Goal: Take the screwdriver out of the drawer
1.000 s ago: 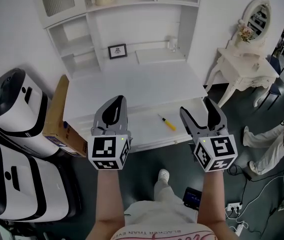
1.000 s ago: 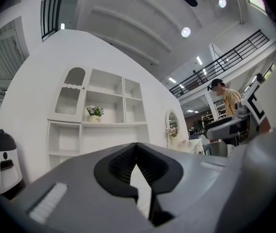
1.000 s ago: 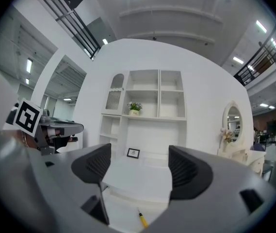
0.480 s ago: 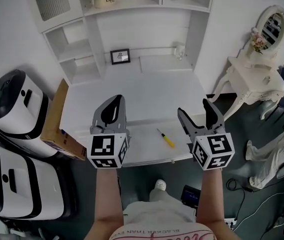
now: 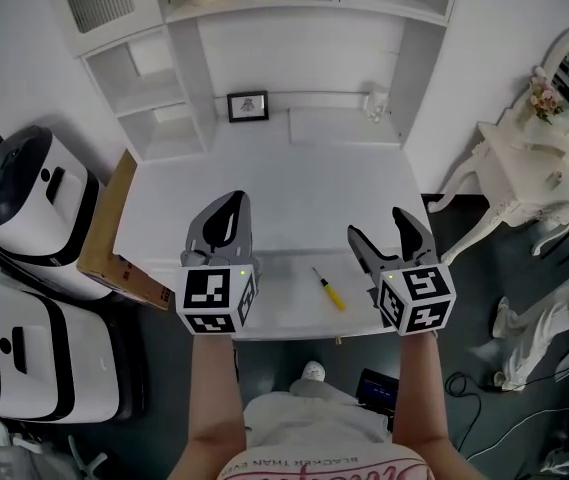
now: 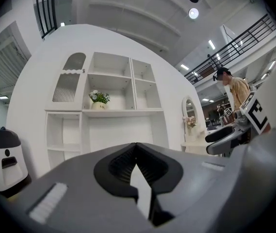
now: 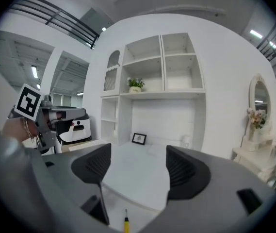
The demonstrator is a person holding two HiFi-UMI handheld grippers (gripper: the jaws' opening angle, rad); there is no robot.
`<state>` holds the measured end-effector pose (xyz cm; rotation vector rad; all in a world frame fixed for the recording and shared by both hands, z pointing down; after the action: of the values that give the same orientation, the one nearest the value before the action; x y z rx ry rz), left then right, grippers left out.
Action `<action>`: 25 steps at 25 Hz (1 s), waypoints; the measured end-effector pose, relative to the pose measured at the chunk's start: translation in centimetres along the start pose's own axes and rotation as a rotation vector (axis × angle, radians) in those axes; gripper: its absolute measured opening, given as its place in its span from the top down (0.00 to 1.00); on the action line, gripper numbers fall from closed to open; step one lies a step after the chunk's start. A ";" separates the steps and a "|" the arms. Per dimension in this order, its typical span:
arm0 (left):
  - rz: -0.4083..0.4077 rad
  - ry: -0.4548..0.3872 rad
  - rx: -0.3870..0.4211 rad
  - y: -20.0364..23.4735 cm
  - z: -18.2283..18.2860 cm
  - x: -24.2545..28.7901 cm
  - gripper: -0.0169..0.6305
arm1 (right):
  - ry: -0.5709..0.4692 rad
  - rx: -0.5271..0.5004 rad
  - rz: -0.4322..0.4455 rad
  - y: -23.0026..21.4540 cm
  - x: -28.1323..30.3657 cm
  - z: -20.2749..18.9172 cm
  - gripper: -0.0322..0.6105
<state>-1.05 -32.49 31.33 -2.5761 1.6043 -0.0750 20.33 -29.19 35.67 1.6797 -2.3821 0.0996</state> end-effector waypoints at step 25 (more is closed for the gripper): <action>-0.032 0.304 -0.095 1.1 -13.0 2.8 0.96 | 0.467 0.062 0.145 3.1 7.7 -17.7 0.42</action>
<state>-2.09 -36.35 44.08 -2.7720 1.6979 -0.4225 17.47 -31.93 54.78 1.3223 -2.1523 0.5322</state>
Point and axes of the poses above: the fingertips, and each gripper's own axes: x forward along the fingers, y to its left, z out of its top, the point moved 2 cm from there along -x, backward along the fingers, and after that the axes turned 1 degree about -z, right-handed, at the moved point
